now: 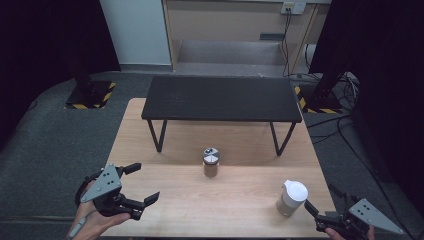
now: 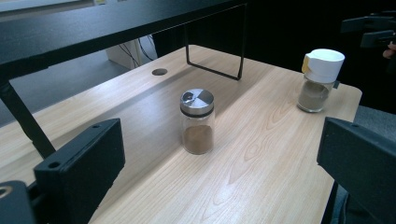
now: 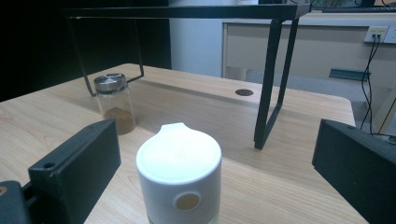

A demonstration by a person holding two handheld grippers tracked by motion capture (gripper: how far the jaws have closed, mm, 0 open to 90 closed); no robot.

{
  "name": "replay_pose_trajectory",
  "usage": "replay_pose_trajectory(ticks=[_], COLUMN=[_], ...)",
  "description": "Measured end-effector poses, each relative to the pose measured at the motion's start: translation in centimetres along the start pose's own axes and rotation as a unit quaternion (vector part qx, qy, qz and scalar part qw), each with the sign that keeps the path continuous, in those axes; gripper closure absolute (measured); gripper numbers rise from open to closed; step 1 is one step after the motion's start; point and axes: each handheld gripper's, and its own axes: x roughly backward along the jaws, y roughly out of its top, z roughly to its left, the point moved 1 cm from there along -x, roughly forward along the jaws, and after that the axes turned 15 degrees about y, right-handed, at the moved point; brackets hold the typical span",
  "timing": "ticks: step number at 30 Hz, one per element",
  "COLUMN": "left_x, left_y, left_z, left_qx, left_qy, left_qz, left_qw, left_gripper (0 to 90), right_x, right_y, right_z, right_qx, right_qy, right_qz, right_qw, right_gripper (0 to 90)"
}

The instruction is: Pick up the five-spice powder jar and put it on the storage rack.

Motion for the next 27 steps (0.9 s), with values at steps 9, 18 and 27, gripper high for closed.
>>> replay_pose_trajectory(ticks=[9, 18, 27], left_x=[-1.0, -2.7, -4.2], left_y=[2.7, 4.3, 5.8], left_z=[0.8, 0.6, 0.9], left_qx=[-0.015, -0.026, -0.036], left_qy=[-0.011, -0.016, -0.015], left_qz=[0.018, 0.037, 0.047], left_qw=[0.9997, 0.9988, 0.9981], left_gripper=[0.1, 0.0, 0.0], right_x=[0.1, 0.1, 0.1], right_y=[0.0, 0.0, -0.1], right_z=[-0.1, -0.1, -0.1], right_qx=[-0.002, -0.004, -0.004], right_qy=[0.001, 0.001, 0.001], right_qz=[-0.001, -0.002, -0.002], right_qw=[1.0, 1.0, 1.0], right_gripper=[1.7, 1.7, 1.8])
